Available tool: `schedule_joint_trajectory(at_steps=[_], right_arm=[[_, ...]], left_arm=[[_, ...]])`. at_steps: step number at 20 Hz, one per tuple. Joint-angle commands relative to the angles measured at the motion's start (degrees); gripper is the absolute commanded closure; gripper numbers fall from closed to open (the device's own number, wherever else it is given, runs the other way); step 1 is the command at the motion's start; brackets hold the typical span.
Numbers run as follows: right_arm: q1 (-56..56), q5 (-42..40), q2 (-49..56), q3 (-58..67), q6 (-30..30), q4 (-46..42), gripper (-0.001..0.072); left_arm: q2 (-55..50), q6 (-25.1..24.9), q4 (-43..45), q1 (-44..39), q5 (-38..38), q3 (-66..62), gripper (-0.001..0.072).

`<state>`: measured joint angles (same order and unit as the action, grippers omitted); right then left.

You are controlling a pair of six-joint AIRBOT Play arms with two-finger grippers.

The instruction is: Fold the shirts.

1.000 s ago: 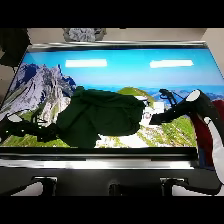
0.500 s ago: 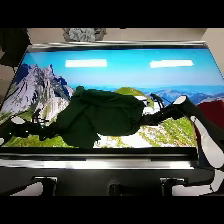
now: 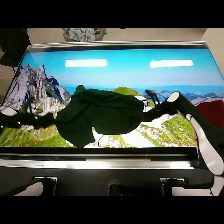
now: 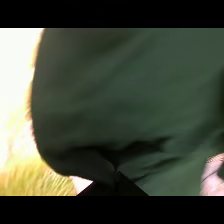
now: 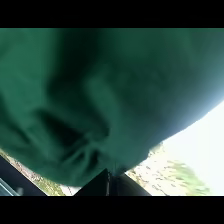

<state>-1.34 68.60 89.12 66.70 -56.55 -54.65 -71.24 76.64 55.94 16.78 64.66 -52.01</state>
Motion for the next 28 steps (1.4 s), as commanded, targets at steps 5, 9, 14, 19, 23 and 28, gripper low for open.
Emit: schedule_joint_trajectory(at_steps=[5, 9, 14, 19, 23, 28], right_arm=[[-0.2, -10.4, -31.0, 31.9, 1.4, -33.3, 0.0668], [-0.2, -12.5, -45.9, 39.3, -8.7, -44.2, 0.0668], [-0.3, -3.0, -50.6, 39.4, -9.3, -44.1, 0.0668], [-0.3, 2.8, -47.0, 39.3, -9.3, -44.2, 0.0667], [-0.3, 18.0, -34.2, 38.6, -9.0, -43.4, 0.0666], [-0.3, 11.9, -10.5, 25.9, -7.5, -41.0, 0.0666]], left_arm=[[10.3, 3.8, 0.0, 0.0, 1.7, -55.8, 0.0679], [15.3, 8.9, 0.4, -0.1, -1.1, -75.5, 0.0678], [25.0, 11.2, 0.6, -0.1, -4.3, -65.1, 0.0678], [22.4, 11.2, 1.5, -0.1, -2.7, -64.9, 0.0678], [10.9, 10.2, 1.6, -0.1, 12.7, -63.6, 0.0679], [-7.1, 4.5, 4.7, -3.9, 14.1, -42.8, 0.0679]])
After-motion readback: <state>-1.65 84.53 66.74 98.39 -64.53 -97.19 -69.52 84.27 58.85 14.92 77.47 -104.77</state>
